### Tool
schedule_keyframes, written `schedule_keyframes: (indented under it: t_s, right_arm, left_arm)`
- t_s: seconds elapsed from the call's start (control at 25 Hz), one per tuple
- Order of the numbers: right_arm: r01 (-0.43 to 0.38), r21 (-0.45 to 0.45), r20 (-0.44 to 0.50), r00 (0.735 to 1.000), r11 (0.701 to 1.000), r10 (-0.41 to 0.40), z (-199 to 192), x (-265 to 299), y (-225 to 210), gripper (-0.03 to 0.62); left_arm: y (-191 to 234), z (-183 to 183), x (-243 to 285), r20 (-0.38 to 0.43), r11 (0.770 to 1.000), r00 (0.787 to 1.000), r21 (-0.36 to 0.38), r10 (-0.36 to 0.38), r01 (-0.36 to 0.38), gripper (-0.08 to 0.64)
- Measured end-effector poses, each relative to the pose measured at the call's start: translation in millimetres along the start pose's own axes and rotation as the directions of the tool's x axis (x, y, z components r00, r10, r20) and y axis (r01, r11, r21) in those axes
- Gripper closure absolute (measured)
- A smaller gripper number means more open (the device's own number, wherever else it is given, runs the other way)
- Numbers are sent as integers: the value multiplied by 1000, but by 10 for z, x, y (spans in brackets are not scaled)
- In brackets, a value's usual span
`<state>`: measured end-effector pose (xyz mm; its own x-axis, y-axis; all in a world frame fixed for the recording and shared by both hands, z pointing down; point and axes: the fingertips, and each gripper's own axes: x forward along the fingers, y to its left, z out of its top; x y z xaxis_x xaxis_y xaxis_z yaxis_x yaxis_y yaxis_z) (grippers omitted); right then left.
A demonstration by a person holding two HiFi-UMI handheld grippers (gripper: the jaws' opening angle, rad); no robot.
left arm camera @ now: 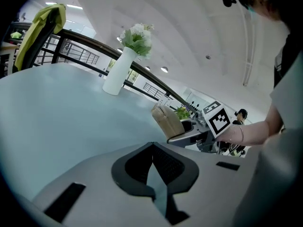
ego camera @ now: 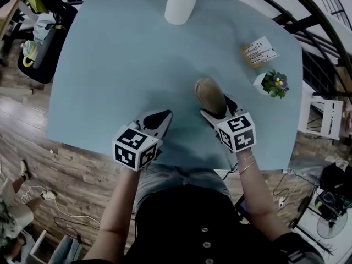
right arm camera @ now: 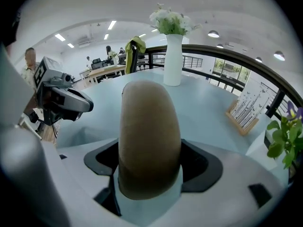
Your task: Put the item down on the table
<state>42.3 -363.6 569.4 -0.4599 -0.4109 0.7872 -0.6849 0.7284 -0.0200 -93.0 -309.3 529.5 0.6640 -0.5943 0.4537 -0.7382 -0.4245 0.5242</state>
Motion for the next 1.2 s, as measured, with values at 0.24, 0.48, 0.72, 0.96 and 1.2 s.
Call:
schedule_keyframes:
  t_s: [0.24, 0.48, 0.72, 0.96, 1.2]
  right_arm:
    - [-11, -10, -40, 999, 1000, 10, 67, 156, -58, 209]
    - [6, 2, -21, 1000, 1000, -6, 184, 247, -93, 209]
    - [32, -14, -27, 999, 999, -33, 215, 332, -126, 209]
    - [66, -123, -58, 996, 990, -74, 191, 329, -155, 209]
    - [60, -130, -60, 996, 990, -69, 192, 339, -146, 209]
  left_arm:
    - [92, 0, -11, 14, 1000, 1000, -16, 22, -22, 541]
    - [169, 17, -13, 27, 999, 999, -34, 35, -34, 541]
    - [236, 20, -16, 31, 998, 999, -44, 44, -43, 541]
    - [234, 9, 28, 8, 998, 999, -36, 49, -49, 541]
    - [233, 56, 62, -7, 999, 999, -6, 53, -53, 541]
